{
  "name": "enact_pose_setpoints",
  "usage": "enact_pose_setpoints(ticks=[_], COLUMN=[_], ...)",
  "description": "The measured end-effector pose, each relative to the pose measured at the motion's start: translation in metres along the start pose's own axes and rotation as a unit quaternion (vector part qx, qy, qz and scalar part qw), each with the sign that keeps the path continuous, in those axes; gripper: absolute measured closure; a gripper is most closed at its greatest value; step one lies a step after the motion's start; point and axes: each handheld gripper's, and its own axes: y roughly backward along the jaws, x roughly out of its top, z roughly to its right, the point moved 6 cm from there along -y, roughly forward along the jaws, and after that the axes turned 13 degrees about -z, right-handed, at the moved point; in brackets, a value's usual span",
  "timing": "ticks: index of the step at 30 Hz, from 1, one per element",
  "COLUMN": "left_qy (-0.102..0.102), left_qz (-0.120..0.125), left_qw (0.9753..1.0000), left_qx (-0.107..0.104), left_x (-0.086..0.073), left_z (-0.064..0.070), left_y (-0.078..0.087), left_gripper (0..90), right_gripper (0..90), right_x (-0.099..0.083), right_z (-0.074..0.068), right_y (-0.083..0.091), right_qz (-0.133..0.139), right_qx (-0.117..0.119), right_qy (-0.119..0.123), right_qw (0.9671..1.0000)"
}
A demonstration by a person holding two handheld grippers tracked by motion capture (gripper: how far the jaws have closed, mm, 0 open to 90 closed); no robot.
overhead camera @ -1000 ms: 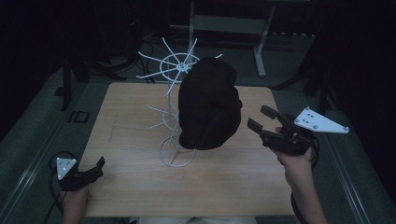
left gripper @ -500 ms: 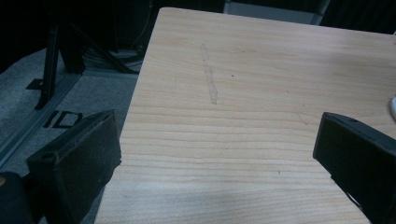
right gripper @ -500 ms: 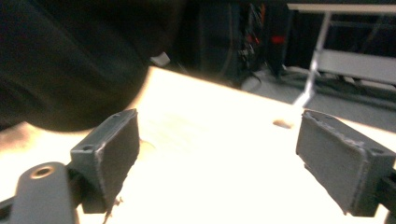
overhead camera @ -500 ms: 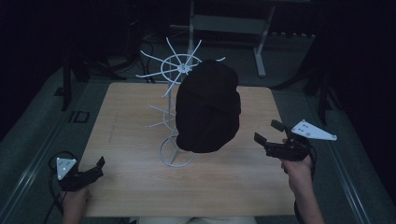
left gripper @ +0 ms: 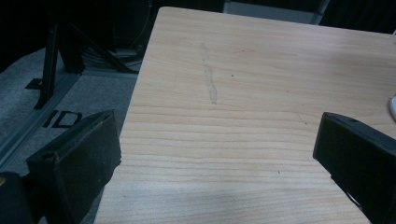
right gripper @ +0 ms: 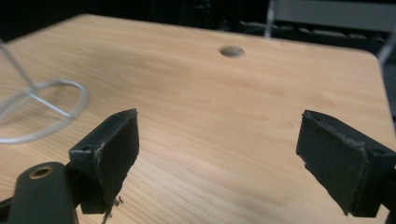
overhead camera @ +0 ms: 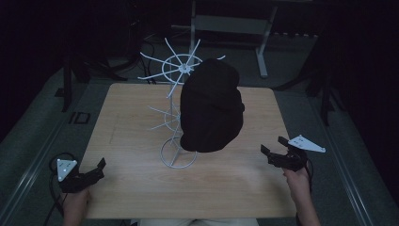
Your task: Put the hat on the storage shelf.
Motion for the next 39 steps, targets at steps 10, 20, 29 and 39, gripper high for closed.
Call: enact_pose_setpoints(ticks=[10,20,29,39], left_qy=[0.000,0.001,0.001,0.001], left_qz=[0.000,0.000,0.000,0.000], left_qw=[1.0000,1.0000,1.0000,1.0000], left_qx=[-0.001,0.000,-0.001,-0.001], left_x=[0.000,0.000,0.000,0.000], left_z=[0.000,0.000,0.000,0.000], left_y=[0.000,0.000,0.000,0.000], left_gripper=[1.4,1.4,1.4,1.5], right_gripper=[13.1,13.2,13.2,13.2], right_x=[-0.039,-0.068,-0.081,-0.089], right_z=[0.036,0.052,0.067,0.082], right_y=[-0.006,0.000,0.010,0.017], right_qz=[-0.024,-0.043,-0.044,-0.036], right_qx=[-0.049,-0.085,-0.151,-0.174], right_qy=[-0.029,-0.042,-0.059,-0.096], right_qw=[0.9981,0.9946,0.9857,0.9793])
